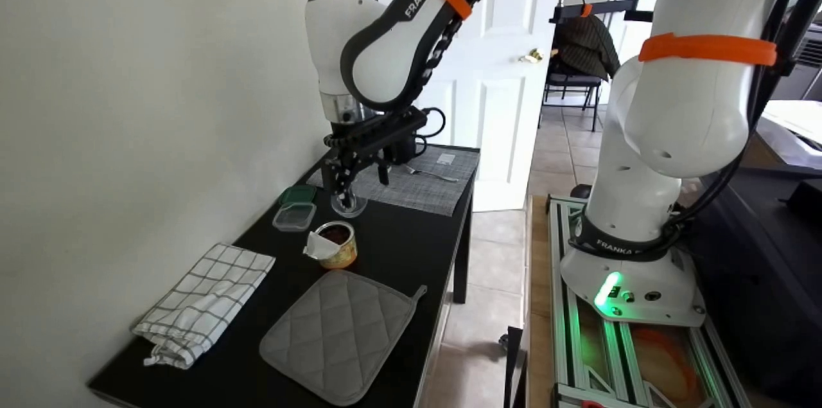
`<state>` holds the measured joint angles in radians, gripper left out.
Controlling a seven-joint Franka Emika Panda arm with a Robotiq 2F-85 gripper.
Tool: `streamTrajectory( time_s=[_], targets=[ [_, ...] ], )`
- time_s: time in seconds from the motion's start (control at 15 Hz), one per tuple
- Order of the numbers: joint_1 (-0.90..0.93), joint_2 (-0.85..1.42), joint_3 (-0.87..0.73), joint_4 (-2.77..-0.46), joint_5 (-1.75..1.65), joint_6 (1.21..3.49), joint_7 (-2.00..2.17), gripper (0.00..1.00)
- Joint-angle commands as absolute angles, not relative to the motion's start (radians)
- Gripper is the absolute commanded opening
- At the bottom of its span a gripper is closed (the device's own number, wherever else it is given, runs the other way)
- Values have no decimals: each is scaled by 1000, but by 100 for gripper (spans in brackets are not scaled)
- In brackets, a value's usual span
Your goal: Move the tin to the left side of the mat
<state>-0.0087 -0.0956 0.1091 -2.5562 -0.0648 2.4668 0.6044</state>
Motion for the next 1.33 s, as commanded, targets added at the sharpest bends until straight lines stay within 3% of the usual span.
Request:
streamTrajectory(
  time_s=[0.0,0.73,0.93,1.0,1.07,1.2,1.27],
  targets=[
    [3,-76,96,-2564,-51,2492,616,100],
    [0,106,37,-2527,75,2719,633,99],
    [14,165,14,-2499,64,2746,642,87],
    [20,185,8,-2489,64,2754,643,77],
    [26,202,3,-2478,65,2757,644,76],
    [38,229,-6,-2460,69,2761,643,56],
    [43,243,-8,-2450,73,2761,639,54]
  ],
)
